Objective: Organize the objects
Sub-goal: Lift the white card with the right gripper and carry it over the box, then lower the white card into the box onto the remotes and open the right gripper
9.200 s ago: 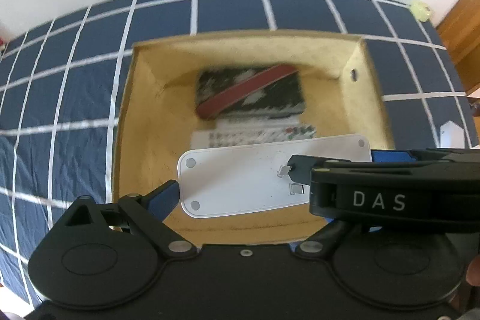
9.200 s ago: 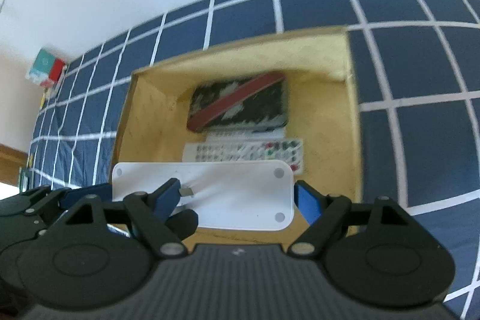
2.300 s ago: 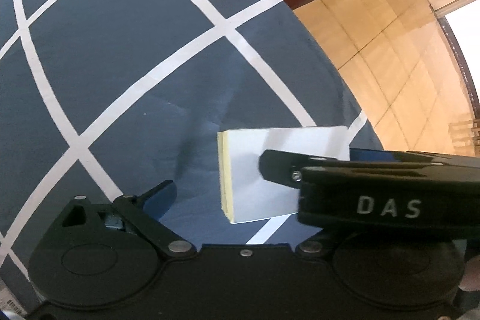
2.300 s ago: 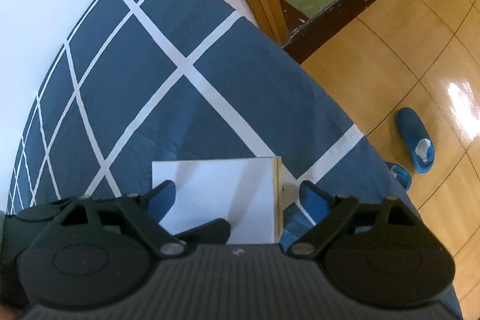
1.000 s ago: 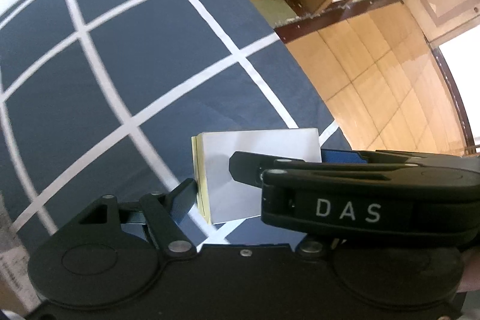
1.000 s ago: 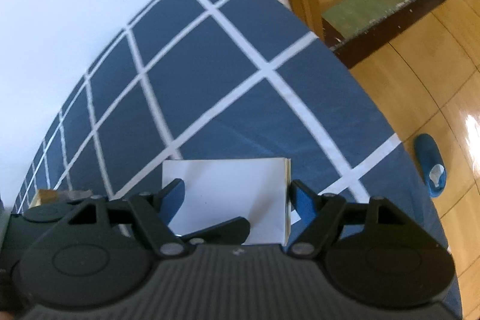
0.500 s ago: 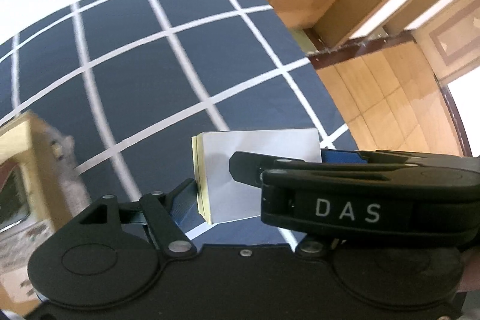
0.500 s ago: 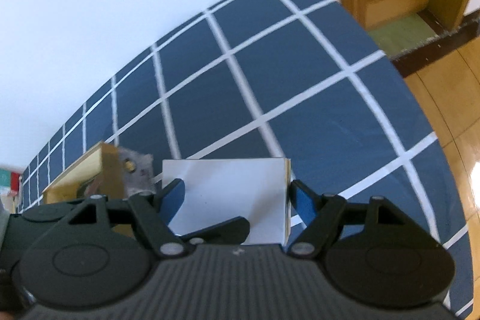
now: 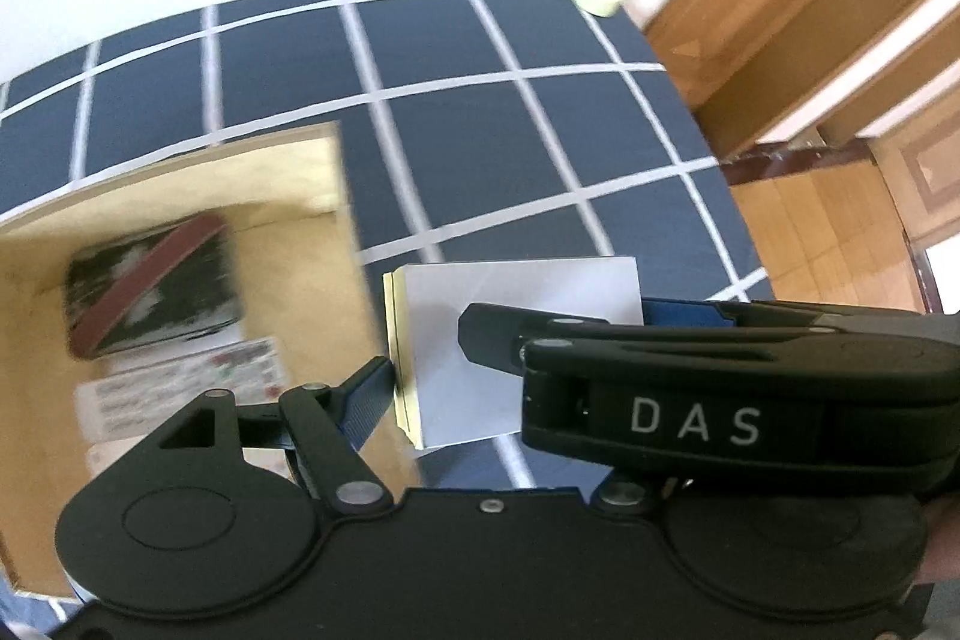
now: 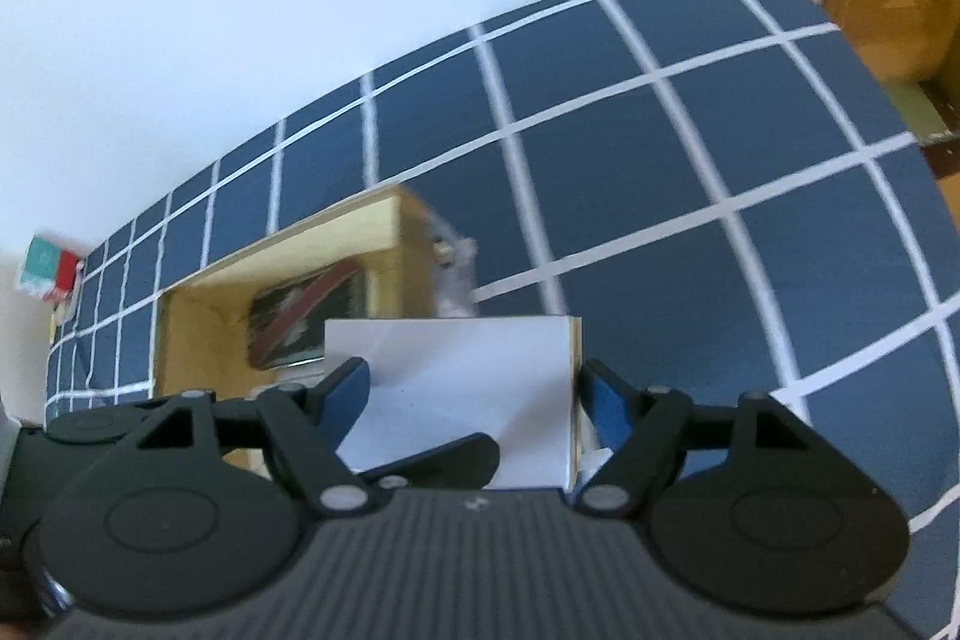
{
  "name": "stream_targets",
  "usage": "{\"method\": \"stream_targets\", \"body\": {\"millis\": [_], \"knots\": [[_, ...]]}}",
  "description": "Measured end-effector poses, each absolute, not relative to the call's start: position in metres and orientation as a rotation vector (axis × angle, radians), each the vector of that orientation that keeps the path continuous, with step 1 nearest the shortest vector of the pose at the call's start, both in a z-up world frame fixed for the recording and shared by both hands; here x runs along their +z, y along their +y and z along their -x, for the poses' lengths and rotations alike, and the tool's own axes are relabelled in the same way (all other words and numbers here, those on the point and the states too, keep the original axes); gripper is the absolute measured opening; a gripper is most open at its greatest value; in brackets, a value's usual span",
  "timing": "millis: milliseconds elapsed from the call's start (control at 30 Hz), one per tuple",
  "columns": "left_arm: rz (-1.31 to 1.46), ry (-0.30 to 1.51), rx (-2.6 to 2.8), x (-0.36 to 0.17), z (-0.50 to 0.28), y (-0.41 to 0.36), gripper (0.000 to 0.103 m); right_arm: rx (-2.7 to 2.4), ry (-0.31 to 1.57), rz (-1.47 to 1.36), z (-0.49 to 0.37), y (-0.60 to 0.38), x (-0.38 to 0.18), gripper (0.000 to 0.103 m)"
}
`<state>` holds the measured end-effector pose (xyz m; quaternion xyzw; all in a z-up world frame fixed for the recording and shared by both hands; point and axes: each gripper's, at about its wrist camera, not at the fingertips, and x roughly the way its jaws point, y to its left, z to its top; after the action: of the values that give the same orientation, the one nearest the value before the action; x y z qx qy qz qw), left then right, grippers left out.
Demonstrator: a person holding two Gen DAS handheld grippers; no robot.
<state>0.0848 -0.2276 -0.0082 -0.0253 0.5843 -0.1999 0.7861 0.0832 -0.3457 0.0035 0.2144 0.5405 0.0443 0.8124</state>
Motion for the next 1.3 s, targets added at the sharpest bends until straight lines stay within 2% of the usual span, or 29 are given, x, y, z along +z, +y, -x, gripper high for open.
{"method": "stream_targets", "body": {"millis": [400,733,1300], "knots": [[0.131,1.260,-0.316,-0.012,-0.079,-0.123,0.071,0.212,1.194,-0.390,-0.106,-0.245,-0.005,0.076],[0.182,1.297,-0.253,-0.037,-0.094,-0.064,0.070,0.269,1.253,-0.357,-0.136,-0.187,-0.031,0.076],[0.196,1.402,-0.282,-0.094,-0.134,-0.043,0.067,0.227,1.374,-0.356,-0.175,-0.168,-0.090,0.076]]}}
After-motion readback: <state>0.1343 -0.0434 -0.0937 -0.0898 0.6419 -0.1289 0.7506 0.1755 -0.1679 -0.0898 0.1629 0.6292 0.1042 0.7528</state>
